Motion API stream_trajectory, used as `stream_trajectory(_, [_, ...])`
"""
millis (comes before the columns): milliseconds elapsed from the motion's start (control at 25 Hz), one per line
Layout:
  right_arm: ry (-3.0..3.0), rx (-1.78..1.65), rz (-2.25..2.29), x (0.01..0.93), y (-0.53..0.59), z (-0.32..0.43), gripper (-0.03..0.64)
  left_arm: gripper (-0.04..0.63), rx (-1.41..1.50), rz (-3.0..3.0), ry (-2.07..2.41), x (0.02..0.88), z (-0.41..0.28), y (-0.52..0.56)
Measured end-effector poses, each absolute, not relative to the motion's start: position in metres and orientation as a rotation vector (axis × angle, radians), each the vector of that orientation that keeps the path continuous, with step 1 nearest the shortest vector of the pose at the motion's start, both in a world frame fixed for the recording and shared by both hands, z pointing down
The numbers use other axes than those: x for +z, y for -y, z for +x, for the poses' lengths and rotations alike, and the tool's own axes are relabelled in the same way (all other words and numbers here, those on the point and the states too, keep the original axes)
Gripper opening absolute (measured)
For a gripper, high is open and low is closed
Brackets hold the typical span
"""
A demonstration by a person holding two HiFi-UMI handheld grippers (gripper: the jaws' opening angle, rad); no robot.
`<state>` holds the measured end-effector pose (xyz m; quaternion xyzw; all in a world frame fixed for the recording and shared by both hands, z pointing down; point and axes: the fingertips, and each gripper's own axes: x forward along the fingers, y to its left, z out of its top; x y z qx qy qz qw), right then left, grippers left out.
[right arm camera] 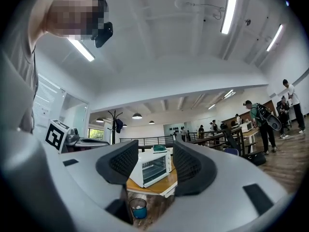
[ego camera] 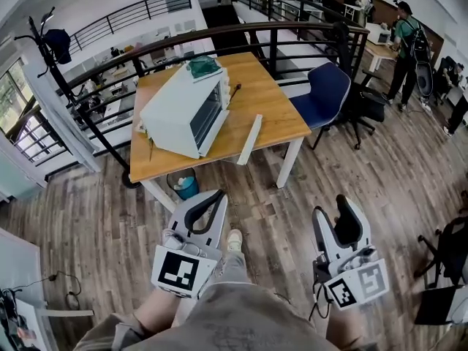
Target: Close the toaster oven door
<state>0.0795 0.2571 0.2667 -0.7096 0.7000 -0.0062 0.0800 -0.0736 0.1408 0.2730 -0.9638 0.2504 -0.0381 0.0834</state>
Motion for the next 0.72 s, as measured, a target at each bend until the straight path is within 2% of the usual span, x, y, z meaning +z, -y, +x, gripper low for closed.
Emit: stream_trajectory(720, [-2.177, -0.522, -2.174, 0.398, -0.018, 0.140, 0.221, 0.021, -0.428, -2.936, -0.650, 0.363, 0.002, 0.077])
